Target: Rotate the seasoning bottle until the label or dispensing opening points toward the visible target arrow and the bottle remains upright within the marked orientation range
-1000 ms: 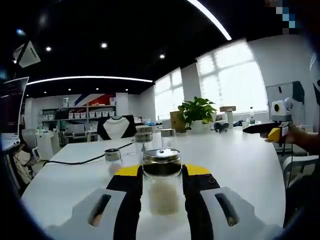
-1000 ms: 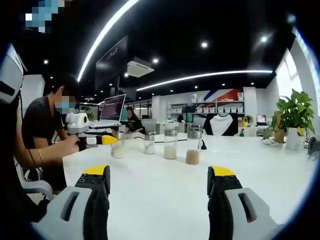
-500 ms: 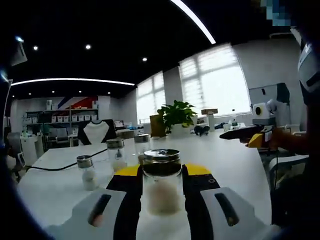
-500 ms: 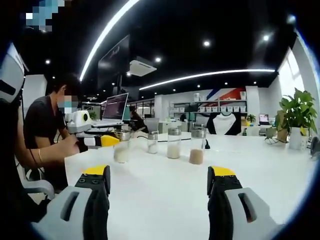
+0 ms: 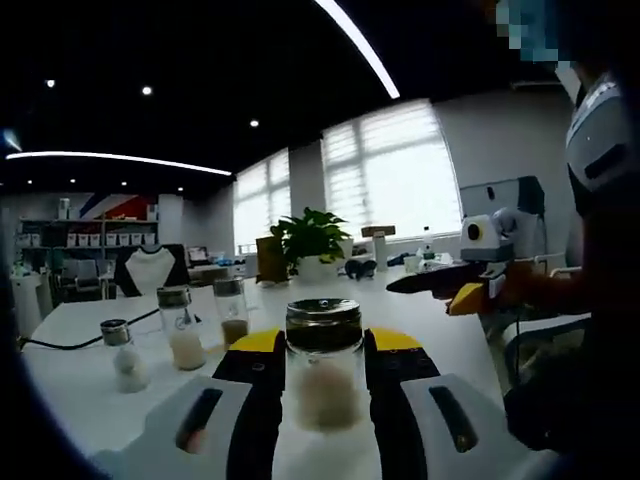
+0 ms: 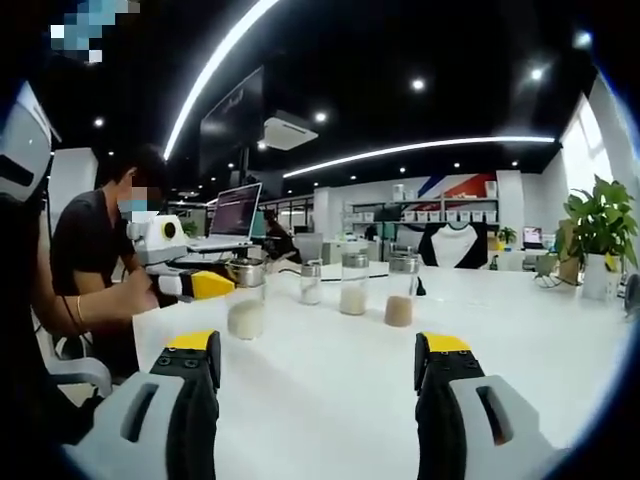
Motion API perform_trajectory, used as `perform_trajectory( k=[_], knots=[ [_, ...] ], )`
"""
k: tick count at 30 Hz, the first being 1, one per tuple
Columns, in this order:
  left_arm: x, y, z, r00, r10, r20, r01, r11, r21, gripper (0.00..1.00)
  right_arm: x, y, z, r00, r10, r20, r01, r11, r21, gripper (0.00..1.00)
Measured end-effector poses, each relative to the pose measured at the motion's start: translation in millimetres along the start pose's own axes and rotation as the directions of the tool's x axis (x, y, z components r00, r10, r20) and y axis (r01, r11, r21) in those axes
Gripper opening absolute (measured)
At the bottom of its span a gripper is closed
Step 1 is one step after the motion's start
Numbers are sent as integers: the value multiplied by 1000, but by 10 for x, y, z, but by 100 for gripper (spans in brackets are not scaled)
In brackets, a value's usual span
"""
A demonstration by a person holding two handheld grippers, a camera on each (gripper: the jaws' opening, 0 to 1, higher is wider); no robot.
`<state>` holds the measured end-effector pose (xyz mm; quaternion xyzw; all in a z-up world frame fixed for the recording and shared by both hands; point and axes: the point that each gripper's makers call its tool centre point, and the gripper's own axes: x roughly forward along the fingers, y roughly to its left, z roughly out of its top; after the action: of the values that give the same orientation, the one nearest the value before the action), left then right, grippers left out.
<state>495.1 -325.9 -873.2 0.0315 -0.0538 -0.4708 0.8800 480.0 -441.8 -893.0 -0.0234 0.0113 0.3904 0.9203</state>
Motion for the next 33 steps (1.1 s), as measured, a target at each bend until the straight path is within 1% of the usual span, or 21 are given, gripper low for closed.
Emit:
perform_trajectory(
  k=[2, 6, 10, 13, 15, 18, 21, 24, 26, 33],
  knots=[
    [21, -44, 22, 1000, -11, 0, 11, 1000, 8, 33, 2, 9, -7, 1000, 3, -2, -3, 1000, 0, 80],
    [69, -125, 67, 999, -43, 20, 43, 999, -6, 33, 5, 31, -34, 1000, 8, -6, -8, 1000, 6, 80],
    [136, -243, 70, 997, -78, 17, 78, 997, 4, 33, 6, 50, -67, 1000, 13, -13, -13, 1000, 10, 79],
    [176, -316, 61, 994, -106, 18, 106, 994, -3, 33, 10, 70, -86, 1000, 21, -18, -20, 1000, 13, 79],
    [186, -340, 62, 993, -113, 21, 113, 994, -7, 33, 13, 81, -91, 999, 25, -20, -24, 1000, 12, 78],
    [202, -440, 82, 988, -148, 31, 149, 989, -4, 33, 28, 125, -87, 999, 45, -16, -45, 999, -12, 73],
    [202, -531, 133, 981, -187, 51, 187, 982, -5, 33, 54, 167, -97, 998, 61, -21, -61, 998, -10, 73],
    [199, -622, 205, 969, -233, 82, 235, 972, -11, 33, 87, 227, -108, 996, 81, -25, -82, 997, -12, 73],
    [200, -604, 203, 968, -238, 84, 240, 971, -15, 33, 107, 266, -114, 995, 93, -24, -94, 996, -11, 73],
    [219, -581, 162, 971, -227, 76, 229, 973, -15, 32, 184, 387, -171, 991, 132, -35, -132, 991, 0, 72]
  ],
)
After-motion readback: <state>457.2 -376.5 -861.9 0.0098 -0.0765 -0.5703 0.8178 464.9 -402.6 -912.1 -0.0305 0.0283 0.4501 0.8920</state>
